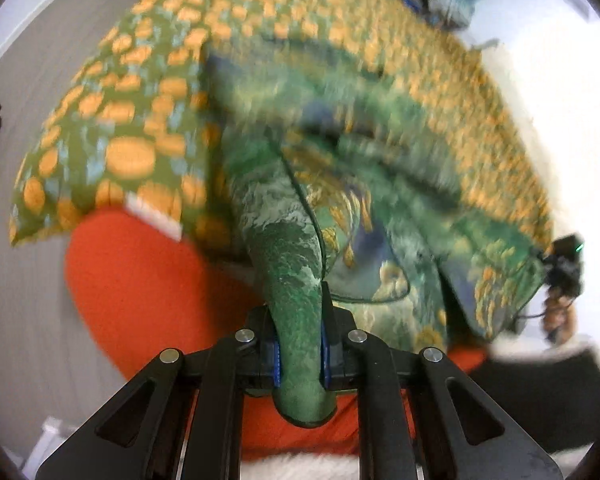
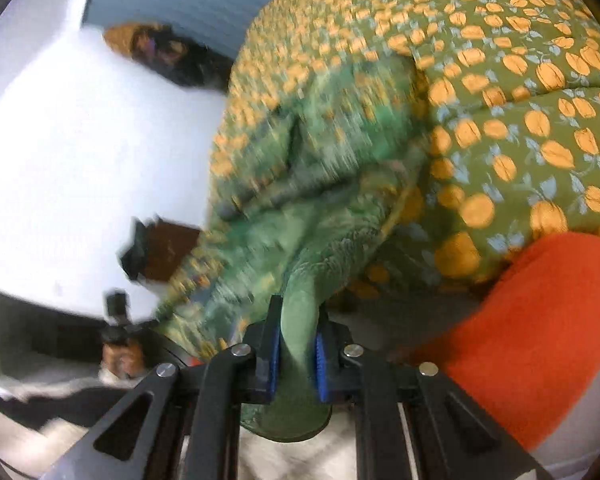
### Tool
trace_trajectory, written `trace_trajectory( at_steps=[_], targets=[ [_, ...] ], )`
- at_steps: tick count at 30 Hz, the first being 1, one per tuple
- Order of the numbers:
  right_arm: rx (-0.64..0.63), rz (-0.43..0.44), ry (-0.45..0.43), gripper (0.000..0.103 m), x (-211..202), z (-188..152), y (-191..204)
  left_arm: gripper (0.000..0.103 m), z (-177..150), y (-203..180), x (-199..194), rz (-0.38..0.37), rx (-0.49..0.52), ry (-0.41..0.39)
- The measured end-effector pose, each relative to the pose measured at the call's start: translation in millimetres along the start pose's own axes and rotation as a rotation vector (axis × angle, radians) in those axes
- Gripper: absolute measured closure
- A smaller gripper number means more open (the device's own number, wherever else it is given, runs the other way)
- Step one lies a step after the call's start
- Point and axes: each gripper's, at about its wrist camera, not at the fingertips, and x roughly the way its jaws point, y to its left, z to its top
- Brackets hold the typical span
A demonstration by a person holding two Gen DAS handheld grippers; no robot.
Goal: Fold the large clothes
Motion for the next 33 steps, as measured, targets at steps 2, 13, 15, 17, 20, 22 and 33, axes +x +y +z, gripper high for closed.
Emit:
trace_trajectory(
  at_steps=[2, 13, 15, 17, 20, 22, 33],
  targets=[
    [0.01, 0.039, -0.05, 0.089, 6, 29, 1, 0.091, 35, 0, -3, -0.032, -0.004, -0.059],
    [0.083, -0.037, -0.182, 0.089, 101, 198, -63, 0.09, 211, 0, 92, 0.019, -0.019, -0.118],
    [0.118, -0.071, -0.179, 0.089, 121, 207, -80, 0.086, 222, 3, 113, 0.049, -0.031, -0.109],
    [0.157, -0.08, -0.177, 0.089, 135, 211, -96, 0.078, 229, 7, 127, 0.049, -0.044, -0.104],
    [0.237, -0.047, -0.2, 0.085, 141, 209, -112, 0.056, 231, 16, 134, -0.006, -0.097, -0.118],
    [0.283, -0.016, -0.2, 0.069, 142, 209, -119, 0.03, 231, 17, 126, -0.057, -0.119, -0.152],
    [-0.005, -0.166, -0.232, 0.024, 108, 225, -74, 0.005, 218, 16, 98, -0.069, 0.059, -0.215]
  ],
)
